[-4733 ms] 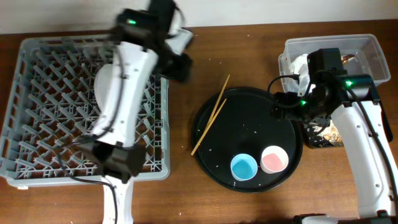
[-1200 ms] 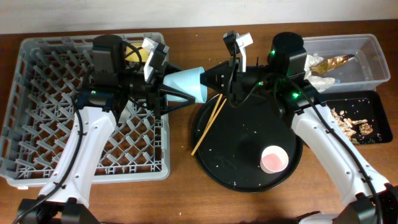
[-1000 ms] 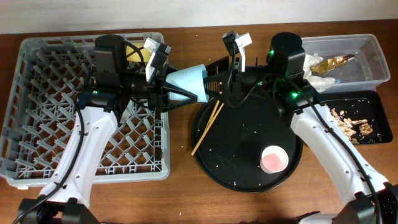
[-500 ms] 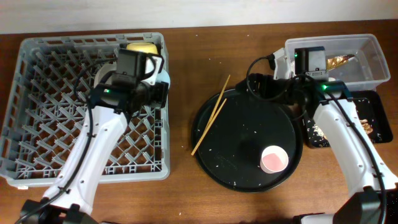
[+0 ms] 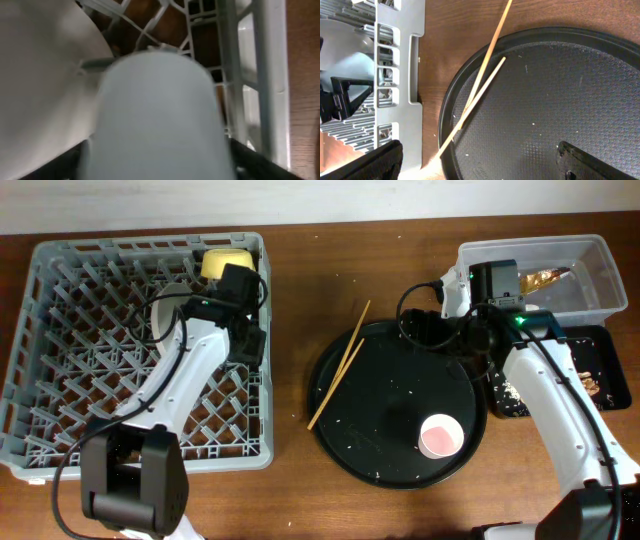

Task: Sort waste into correct bins and load items into the dishwasher rack
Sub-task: 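Hand the blue cup to the left gripper and place it in the rack, then pass the pink cup from right to left gripper and place it in rack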

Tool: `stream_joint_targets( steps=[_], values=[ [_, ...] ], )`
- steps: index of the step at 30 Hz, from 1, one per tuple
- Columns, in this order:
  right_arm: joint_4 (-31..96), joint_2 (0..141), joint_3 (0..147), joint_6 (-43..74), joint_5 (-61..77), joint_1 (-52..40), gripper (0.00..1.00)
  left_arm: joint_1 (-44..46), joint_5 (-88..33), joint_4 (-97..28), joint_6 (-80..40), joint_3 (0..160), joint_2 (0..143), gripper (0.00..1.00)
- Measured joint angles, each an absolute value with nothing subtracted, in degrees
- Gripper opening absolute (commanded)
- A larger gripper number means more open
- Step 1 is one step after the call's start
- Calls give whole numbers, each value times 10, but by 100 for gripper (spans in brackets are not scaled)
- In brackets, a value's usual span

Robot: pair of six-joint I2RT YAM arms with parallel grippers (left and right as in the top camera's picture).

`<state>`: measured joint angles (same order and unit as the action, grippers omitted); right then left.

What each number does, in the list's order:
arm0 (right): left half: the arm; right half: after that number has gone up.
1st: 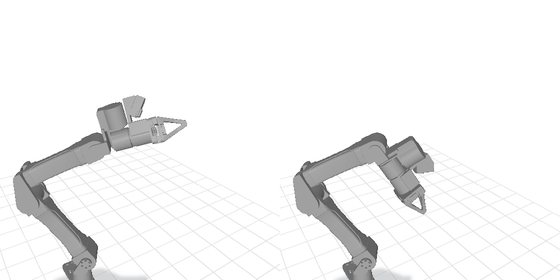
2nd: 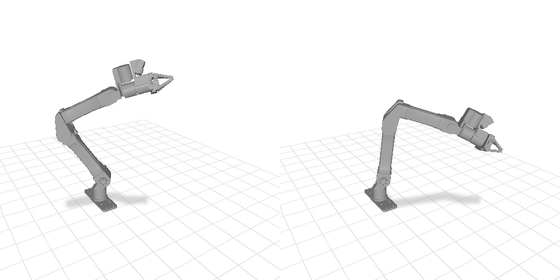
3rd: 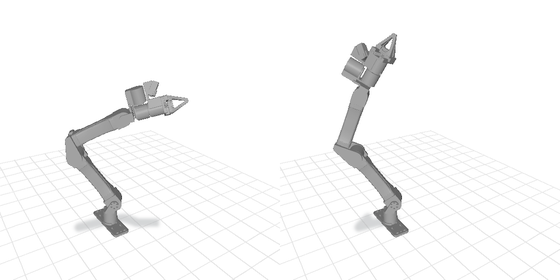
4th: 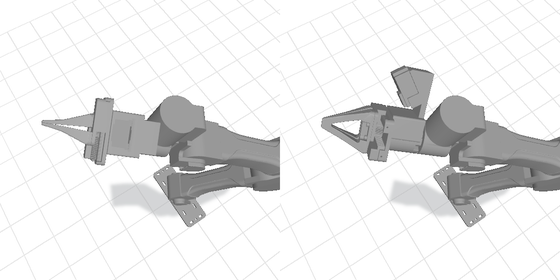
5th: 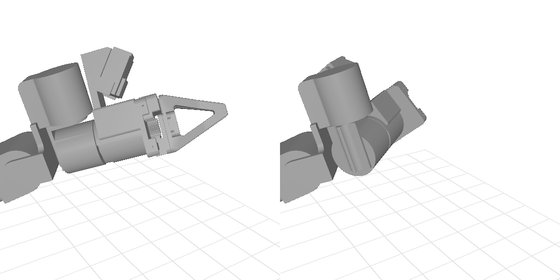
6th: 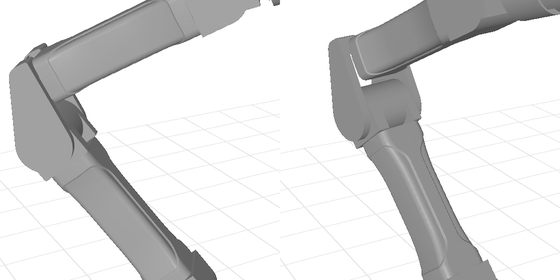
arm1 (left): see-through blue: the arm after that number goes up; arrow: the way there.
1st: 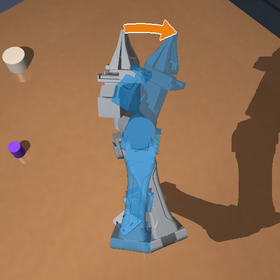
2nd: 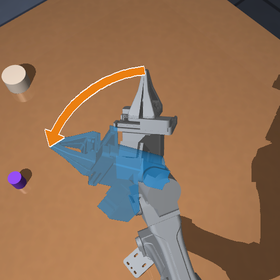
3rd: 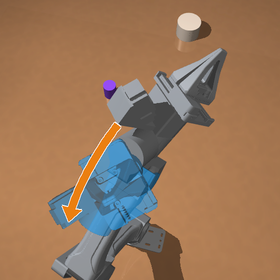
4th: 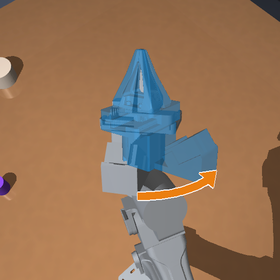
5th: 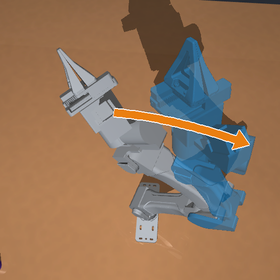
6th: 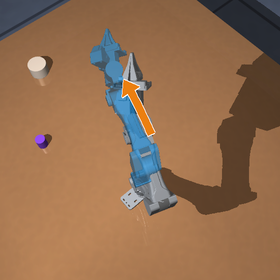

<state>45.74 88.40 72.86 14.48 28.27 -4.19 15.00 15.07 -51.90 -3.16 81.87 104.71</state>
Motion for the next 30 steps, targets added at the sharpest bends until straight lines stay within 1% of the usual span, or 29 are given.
stream_joint_targets(
  steps=[2,4,5,8,9,12,13,14,16,17,18,19,20,22,24,25,28,30],
  values=[
    [460,884,729,145,283,-42,98,147,151,-519,-34,819,1047,98],
    [489,878,731,136,281,-42,92,146,133,-529,-35,835,1047,98],
    [510,866,735,131,278,-42,91,146,120,-547,-35,861,1047,98],
    [606,768,762,128,239,-42,90,147,105,-601,-35,957,1048,96],
    [689,744,770,135,201,-42,90,147,96,-622,-35,977,1048,95],
    [803,743,755,157,117,-42,87,151,27,-631,-35,1016,1048,95],
    [802,748,743,167,94,-42,85,156,16,-630,-35,1016,1048,95],
    [795,760,712,184,63,-42,79,169,4,-626,-35,1017,1048,95],
    [747,791,637,204,34,-42,57,196,-8,-615,-35,1017,1048,95],
    [713,802,608,209,27,-42,52,210,-11,-609,-35,1018,1048,95],
    [686,809,587,213,26,-42,43,216,-12,-606,-35,1018,1048,95],
    [665,828,560,215,24,-42,28,225,-12,-602,-35,1018,1048,95],
    [652,835,548,220,23,-42,5,230,-14,-601,-35,1018,1048,95],
    [637,850,545,225,24,-42,4,237,-14,-597,-35,1018,1048,95],
    [634,849,545,224,28,-42,4,237,-24,-597,-35,1018,1048,96],
    [628,849,551,215,54,-42,4,237,-39,-593,-35,1018,1048,98],
    [611,821,626,160,169,-22,4,212,-151,-588,-30,1018,1048,99],
    [545,796,660,129,278,17,4,158,-263,-587,-18,1018,1048,99]
  ],
)
